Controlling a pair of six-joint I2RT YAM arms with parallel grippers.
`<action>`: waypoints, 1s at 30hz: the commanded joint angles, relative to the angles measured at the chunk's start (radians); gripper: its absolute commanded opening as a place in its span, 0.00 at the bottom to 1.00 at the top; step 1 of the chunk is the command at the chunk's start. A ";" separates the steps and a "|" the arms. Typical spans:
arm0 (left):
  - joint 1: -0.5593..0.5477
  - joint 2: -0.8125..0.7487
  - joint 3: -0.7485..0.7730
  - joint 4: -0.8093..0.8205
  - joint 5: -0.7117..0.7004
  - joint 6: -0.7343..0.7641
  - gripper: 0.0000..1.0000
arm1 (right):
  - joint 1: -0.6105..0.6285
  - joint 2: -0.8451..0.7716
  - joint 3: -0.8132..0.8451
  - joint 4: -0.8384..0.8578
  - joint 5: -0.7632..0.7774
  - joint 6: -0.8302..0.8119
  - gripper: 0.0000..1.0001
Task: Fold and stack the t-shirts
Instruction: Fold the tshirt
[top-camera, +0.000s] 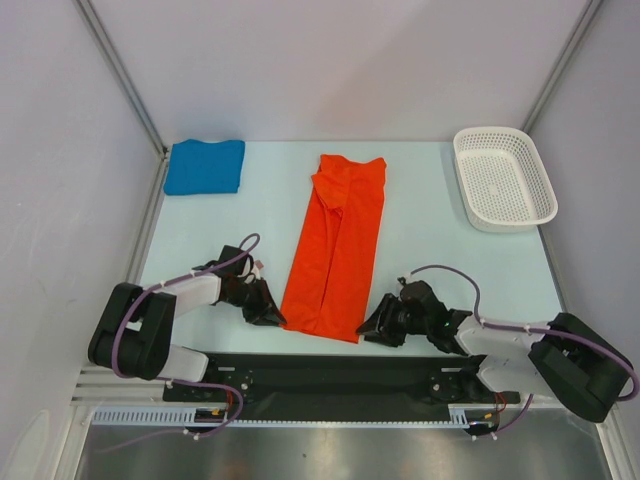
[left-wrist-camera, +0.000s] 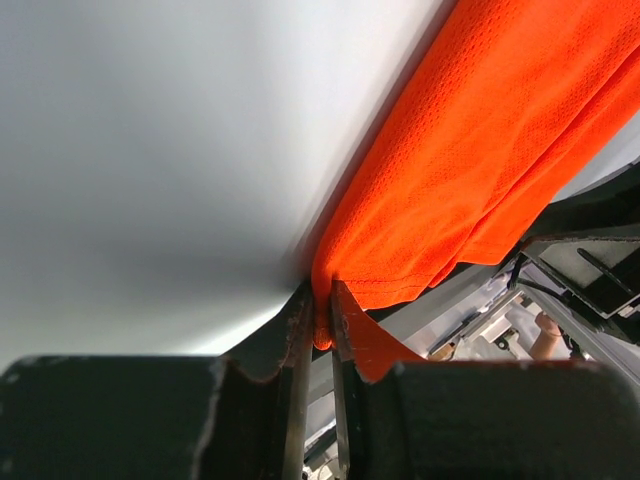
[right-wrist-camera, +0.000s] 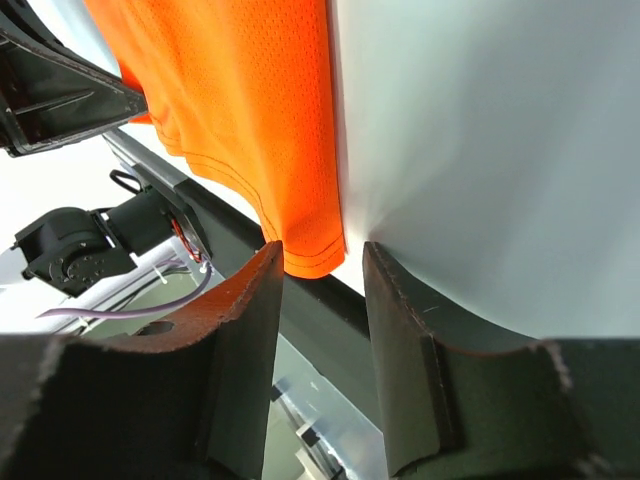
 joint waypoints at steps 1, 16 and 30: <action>0.006 0.020 -0.022 0.010 -0.065 0.012 0.17 | -0.011 0.014 -0.039 -0.071 0.058 -0.047 0.44; 0.006 0.012 -0.013 0.007 -0.060 0.019 0.06 | 0.007 0.178 -0.056 0.164 0.030 -0.045 0.18; -0.039 -0.132 0.138 -0.150 -0.080 0.026 0.00 | -0.040 -0.003 0.038 -0.059 -0.066 -0.103 0.00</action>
